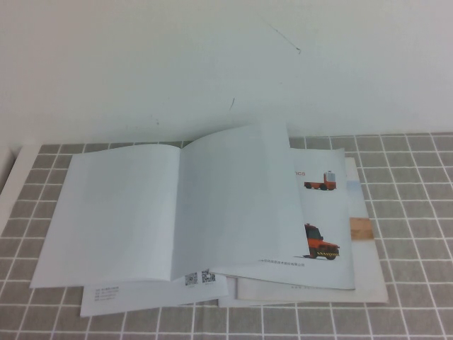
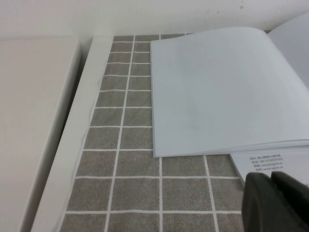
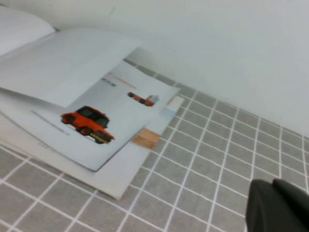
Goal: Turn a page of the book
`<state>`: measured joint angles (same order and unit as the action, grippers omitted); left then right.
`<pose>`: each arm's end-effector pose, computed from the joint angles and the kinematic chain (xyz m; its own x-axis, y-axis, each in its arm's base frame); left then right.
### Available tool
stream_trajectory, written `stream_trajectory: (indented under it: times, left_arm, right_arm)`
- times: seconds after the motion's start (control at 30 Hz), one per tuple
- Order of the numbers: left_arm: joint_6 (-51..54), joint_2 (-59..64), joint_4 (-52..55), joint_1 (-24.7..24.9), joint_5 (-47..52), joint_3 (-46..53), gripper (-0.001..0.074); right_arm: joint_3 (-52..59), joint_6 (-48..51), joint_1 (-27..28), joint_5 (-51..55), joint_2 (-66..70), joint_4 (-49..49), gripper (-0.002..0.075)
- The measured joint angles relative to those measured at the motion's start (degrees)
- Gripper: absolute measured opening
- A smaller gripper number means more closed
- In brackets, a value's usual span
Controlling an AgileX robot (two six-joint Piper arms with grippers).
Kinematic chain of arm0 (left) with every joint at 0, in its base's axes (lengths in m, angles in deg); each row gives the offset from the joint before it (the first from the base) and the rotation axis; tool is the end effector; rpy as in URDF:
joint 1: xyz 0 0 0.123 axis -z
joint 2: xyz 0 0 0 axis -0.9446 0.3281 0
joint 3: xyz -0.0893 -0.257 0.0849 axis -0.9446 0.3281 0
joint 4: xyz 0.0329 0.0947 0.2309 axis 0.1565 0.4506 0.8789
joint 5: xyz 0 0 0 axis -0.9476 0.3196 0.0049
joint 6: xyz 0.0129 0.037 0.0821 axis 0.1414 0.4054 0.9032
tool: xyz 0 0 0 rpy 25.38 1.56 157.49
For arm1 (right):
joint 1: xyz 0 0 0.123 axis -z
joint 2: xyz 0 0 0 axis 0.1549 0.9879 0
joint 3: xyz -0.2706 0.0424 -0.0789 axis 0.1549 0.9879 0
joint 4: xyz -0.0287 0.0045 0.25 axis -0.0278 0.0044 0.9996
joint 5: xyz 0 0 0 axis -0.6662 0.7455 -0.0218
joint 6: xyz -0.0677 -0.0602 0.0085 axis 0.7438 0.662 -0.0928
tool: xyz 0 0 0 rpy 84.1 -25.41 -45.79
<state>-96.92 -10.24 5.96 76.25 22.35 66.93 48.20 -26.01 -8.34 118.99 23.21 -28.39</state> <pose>0.0533 -0.0016 0.1785 -0.2508 -0.0642 -0.9659 0.0360 0.9965 -0.0755 0.0315 0.0197 0.2456 -0.1368 -0.3515 -0.9261 -0.2721 0.9123 -0.3061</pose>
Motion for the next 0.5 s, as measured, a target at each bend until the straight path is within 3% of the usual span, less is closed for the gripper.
stream_trajectory:
  times: [0.27,0.5]
  left_arm:
    - [-0.4,0.0,0.0,0.0,0.0,0.0,-0.0003]
    - [-0.4,0.0,0.0,0.0,0.0,0.0,-0.0003]
  right_arm:
    - [8.6,-0.4,1.9,-7.8,-0.1,0.0,-0.0003]
    - [14.5,-15.8,1.9,-9.9,-0.1,-6.2,-0.0003]
